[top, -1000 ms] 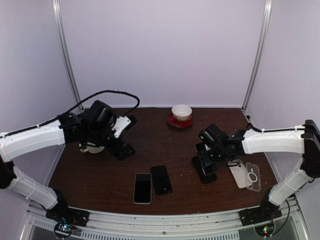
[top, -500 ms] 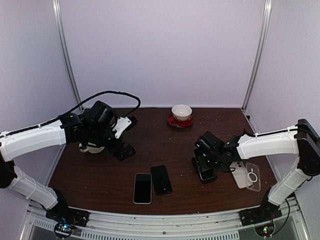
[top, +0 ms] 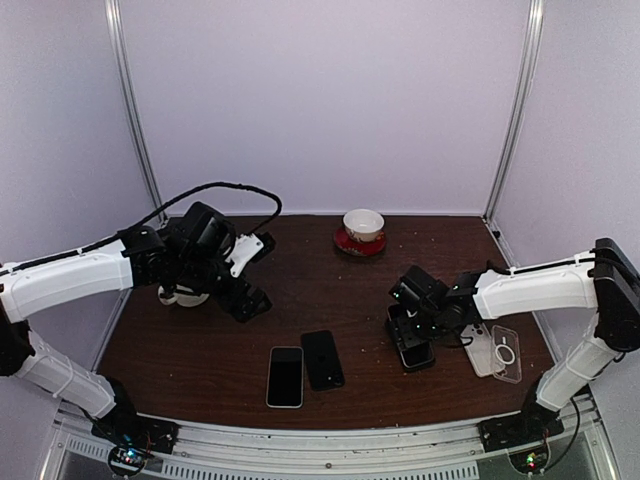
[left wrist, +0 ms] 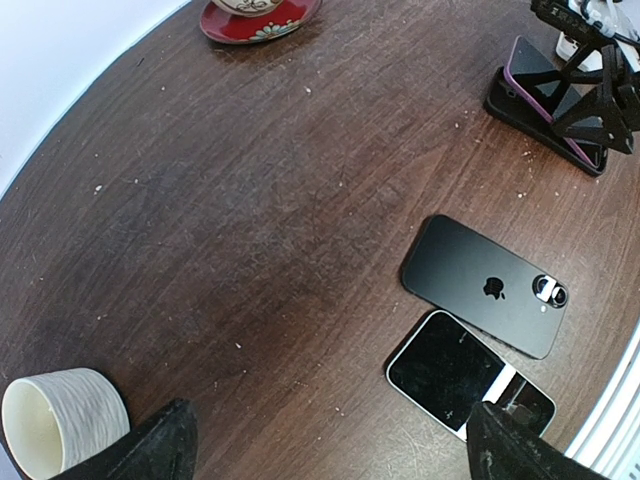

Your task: Put the phone into the phone case

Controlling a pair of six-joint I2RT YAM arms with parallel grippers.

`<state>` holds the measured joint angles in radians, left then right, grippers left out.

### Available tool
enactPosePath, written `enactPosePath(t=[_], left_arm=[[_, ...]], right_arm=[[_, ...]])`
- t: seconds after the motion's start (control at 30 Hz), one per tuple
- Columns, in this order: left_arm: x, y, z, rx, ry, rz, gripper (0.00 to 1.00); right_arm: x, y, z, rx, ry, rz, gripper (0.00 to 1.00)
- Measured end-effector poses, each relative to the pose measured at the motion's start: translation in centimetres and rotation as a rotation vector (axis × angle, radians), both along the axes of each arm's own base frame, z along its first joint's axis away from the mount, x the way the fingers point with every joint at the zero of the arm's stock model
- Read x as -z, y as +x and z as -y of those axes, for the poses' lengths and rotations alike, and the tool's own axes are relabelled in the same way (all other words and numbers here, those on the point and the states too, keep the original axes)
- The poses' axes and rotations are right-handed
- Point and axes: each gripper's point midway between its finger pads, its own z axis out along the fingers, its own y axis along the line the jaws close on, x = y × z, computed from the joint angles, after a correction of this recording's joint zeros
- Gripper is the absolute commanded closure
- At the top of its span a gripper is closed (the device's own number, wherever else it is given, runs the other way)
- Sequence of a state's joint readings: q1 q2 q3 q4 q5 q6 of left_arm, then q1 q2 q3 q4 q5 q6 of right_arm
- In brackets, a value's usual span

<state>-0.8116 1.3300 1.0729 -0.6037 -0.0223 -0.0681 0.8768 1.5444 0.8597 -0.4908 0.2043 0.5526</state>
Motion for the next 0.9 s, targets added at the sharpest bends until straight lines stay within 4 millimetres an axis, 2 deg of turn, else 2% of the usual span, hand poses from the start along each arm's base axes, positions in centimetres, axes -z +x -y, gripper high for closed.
enactPosePath(t=[0.27, 0.43, 0.6, 0.8, 0.9], left_arm=[[0.2, 0.0, 0.0, 0.000, 0.004, -0.003, 0.02], [0.2, 0.0, 0.0, 0.000, 0.004, -0.003, 0.03], [0.2, 0.0, 0.0, 0.000, 0.003, -0.004, 0.02], [0.2, 0.0, 0.0, 0.001, 0.004, -0.003, 0.03], [0.2, 0.0, 0.0, 0.001, 0.004, -0.004, 0.02]], right_arm=[[0.6, -0.5, 0.2, 0.013, -0.018, -0.037, 0.52], [0.9, -0.7, 0.5, 0.053, -0.021, -0.057, 0.46], [1.6, -0.6, 0.5, 0.079, -0.042, -0.081, 0.33], [1.7, -0.7, 0.5, 0.093, -0.056, -0.107, 0.02], [2.4, -1.3, 1.1, 0.102, -0.086, -0.147, 0.01]])
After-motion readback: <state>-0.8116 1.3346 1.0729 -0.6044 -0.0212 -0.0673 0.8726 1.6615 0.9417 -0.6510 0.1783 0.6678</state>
